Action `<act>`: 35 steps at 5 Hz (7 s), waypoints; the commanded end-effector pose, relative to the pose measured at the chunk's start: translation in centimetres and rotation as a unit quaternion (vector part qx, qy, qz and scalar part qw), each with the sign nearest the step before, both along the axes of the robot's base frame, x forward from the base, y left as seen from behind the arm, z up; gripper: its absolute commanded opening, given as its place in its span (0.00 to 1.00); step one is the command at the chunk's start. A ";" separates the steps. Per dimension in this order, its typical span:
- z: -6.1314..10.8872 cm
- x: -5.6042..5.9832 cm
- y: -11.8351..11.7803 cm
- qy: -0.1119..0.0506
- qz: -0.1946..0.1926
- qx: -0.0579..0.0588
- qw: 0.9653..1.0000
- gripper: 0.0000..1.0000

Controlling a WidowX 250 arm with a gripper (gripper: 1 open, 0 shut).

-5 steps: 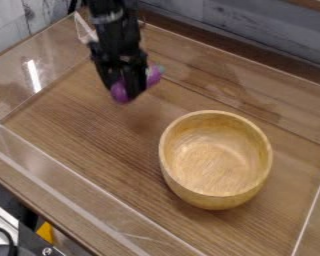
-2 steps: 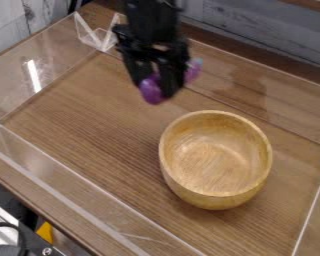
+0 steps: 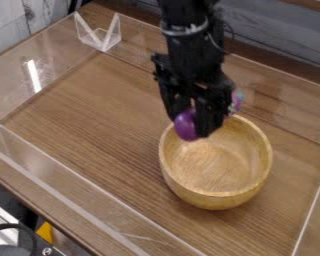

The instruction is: Put the purple eggplant in the brown bowl

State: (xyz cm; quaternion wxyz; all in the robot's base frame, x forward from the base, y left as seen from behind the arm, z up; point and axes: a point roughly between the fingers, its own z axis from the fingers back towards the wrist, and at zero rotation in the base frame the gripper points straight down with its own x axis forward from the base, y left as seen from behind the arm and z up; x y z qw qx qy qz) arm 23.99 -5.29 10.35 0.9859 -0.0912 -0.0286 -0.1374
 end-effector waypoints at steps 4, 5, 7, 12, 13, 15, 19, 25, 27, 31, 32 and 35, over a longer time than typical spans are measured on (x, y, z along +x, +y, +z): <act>-3.5 -1.1 -4.2 -0.038 -0.024 0.033 0.998 0.00; -3.9 -1.8 -4.1 -0.041 -0.003 0.040 0.998 0.00; -3.9 -0.6 -3.3 -0.045 0.004 0.048 0.998 0.00; -3.8 1.6 -4.6 -0.053 0.108 0.062 0.991 0.00; -3.1 1.7 -5.4 -0.046 0.128 0.065 0.989 1.00; -1.9 0.9 -6.2 -0.045 0.056 0.063 0.995 0.00; -1.5 -0.5 -4.4 -0.037 -0.004 0.060 0.998 1.00; 5.7 1.1 0.0 -0.062 -0.019 0.045 0.997 1.00; 8.7 2.2 7.0 -0.082 0.066 0.055 0.993 1.00; 9.4 0.5 4.8 -0.080 0.162 0.082 0.980 1.00; 9.1 0.0 3.9 -0.080 0.170 0.086 0.978 0.00; 5.8 4.1 5.8 -0.081 0.164 0.091 0.979 1.00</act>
